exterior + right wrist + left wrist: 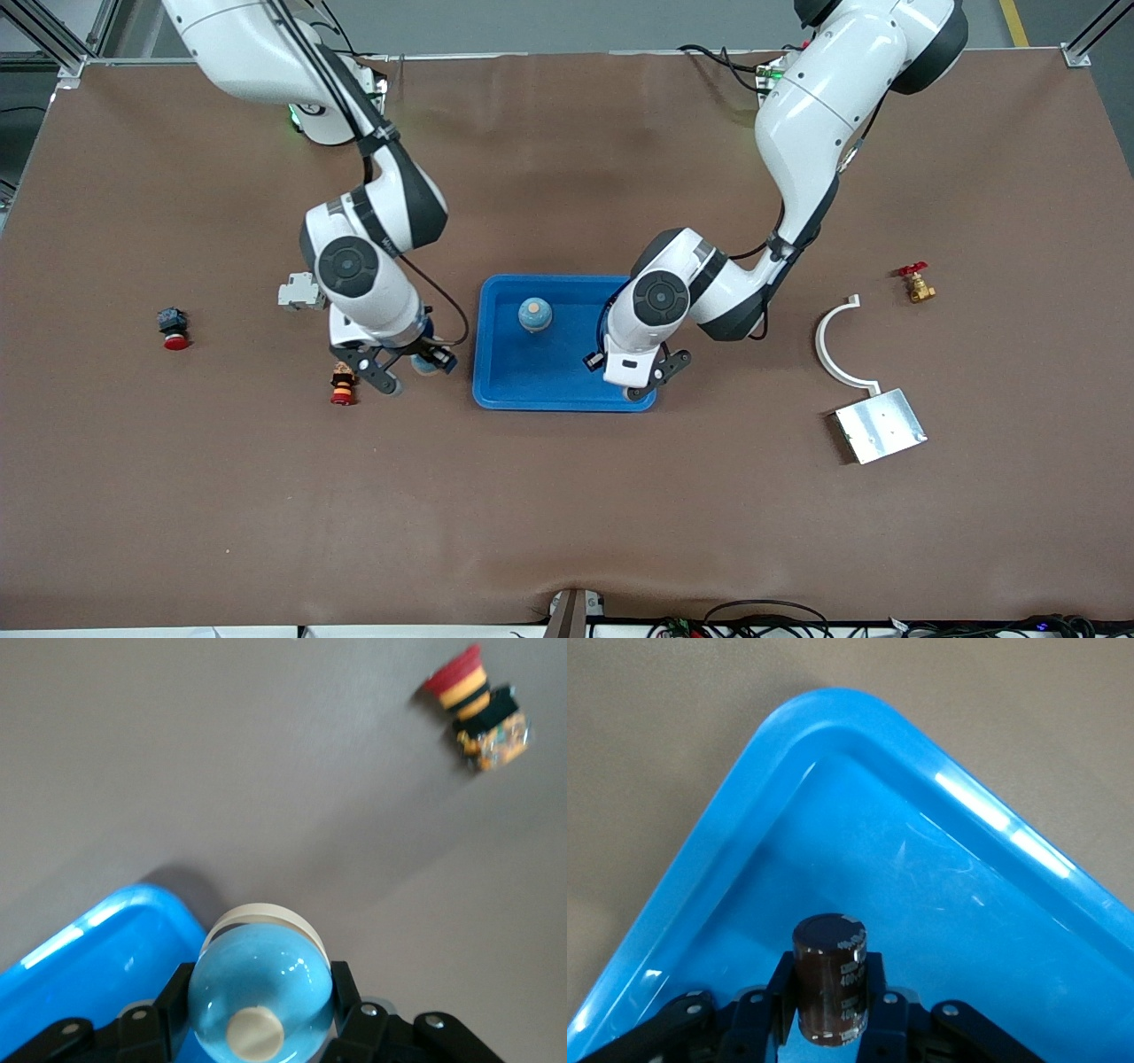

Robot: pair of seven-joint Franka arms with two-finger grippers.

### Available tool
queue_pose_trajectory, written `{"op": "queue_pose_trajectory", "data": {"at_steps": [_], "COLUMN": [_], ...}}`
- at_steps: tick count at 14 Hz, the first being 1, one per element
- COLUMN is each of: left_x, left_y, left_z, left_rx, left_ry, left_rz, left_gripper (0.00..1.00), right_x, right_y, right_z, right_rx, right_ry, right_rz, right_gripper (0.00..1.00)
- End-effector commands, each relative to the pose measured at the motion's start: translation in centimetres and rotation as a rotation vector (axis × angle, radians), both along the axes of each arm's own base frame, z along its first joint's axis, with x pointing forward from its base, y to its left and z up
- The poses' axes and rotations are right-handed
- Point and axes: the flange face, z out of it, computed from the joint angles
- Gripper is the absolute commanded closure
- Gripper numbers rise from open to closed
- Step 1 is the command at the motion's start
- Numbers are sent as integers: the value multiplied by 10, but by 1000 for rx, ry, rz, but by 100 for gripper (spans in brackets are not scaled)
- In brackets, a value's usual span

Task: Place electrolytic capacitor and blue bell in tray
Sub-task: 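Carry the capacitor and blue button over the tray with both grippers, then release both items into the tray and lift the left gripper away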

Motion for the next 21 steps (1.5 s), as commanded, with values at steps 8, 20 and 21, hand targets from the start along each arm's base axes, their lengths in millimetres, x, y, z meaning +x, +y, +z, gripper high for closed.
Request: {"op": "queue_pose_trajectory", "data": {"at_steps": [8,20,21], "left_x": [6,2,2], "left_y": [2,-6,-5], "left_z": [-13,20,33], "left_rx": [7,17,25], "left_ry": [-9,-23,-19], "left_rz": [10,-9,-12], "left_gripper": [97,0,0], "right_x": [-34,-27,-28], "right_y": [80,130,131], "right_z": [5,-31,-36], "right_rx": [-26,-12,-17], "right_ry": [6,-17,-13], "right_rz": [-48,-49,-46], "right_gripper": [100,100,100]}}
